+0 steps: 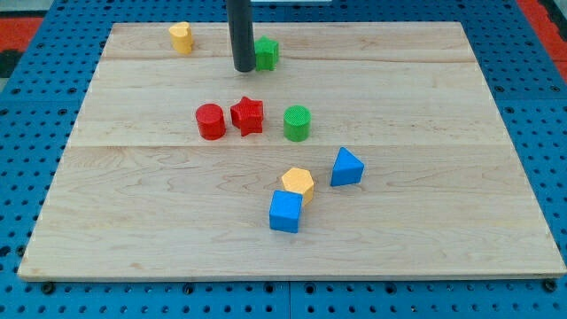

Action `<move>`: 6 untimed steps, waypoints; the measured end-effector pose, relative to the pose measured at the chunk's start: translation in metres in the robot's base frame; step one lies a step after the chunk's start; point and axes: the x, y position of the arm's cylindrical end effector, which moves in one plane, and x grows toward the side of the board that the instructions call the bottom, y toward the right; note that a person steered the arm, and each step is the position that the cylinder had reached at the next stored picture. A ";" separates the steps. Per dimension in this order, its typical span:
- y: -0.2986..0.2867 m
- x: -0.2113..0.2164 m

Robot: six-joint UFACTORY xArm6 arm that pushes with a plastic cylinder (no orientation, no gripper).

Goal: Push the yellow heart to the top left of the board

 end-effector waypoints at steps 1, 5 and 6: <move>0.026 -0.011; -0.047 -0.082; -0.100 -0.079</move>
